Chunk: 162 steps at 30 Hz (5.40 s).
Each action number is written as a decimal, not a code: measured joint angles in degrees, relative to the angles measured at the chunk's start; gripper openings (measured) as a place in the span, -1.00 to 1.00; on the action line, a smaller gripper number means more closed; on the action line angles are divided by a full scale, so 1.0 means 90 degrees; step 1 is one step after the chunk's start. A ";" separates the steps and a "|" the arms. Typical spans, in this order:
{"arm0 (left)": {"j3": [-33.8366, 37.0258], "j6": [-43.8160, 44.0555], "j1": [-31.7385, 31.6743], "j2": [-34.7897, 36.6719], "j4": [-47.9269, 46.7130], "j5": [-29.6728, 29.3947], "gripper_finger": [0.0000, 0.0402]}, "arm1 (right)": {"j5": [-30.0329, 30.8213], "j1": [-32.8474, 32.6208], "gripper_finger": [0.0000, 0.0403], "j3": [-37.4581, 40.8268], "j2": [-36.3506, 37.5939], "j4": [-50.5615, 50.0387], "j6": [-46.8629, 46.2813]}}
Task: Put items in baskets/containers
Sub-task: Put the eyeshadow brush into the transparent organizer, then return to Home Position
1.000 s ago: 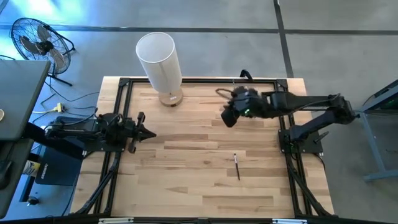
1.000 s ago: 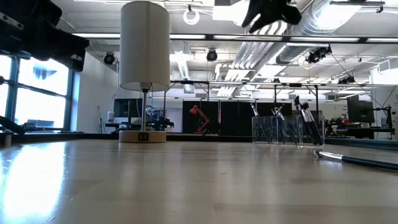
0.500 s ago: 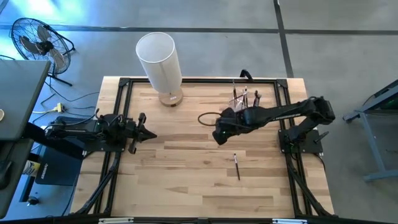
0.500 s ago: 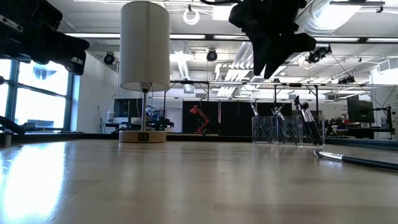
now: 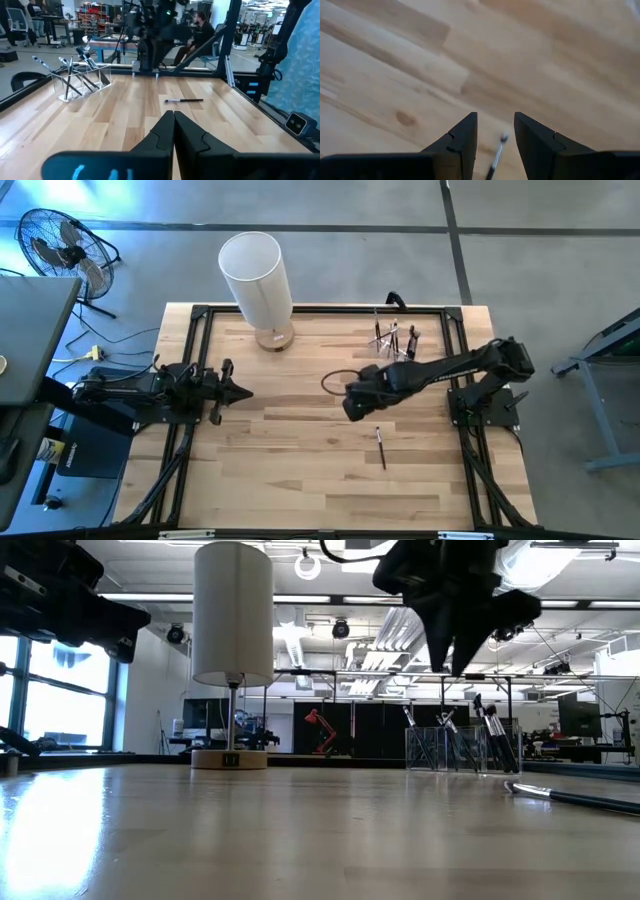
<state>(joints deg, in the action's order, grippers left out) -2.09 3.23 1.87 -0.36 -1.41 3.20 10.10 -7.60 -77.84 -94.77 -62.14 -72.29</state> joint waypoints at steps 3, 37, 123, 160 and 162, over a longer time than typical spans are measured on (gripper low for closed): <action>0.0000 0.0002 0.0002 0.0000 -0.0002 -0.0005 -1.00 | -0.0160 -0.0144 -0.39 0.0000 -0.0101 -0.0228 -0.0437; 0.0005 0.0004 0.0002 0.0000 0.0000 -0.0032 -1.00 | -0.1033 -0.0617 -0.39 0.2053 -0.0869 0.1962 -0.1685; 0.0007 0.0006 0.0002 -0.0002 -0.0001 -0.0141 -1.00 | -0.2480 0.6093 -0.60 0.5662 0.1944 1.0842 0.8257; 0.0005 0.0005 0.0002 -0.0002 -0.0002 -0.0141 -1.00 | -0.2207 0.1985 -1.00 0.7304 0.4036 1.1159 0.7055; 0.0005 0.0006 0.0002 -0.0002 -0.0001 -0.0141 -1.00 | -0.1879 0.1634 -1.00 0.7522 0.4367 1.1158 0.7036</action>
<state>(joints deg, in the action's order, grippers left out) -2.04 3.28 1.89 -0.38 -1.42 1.93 -6.81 7.11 -10.15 -55.46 38.28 -8.96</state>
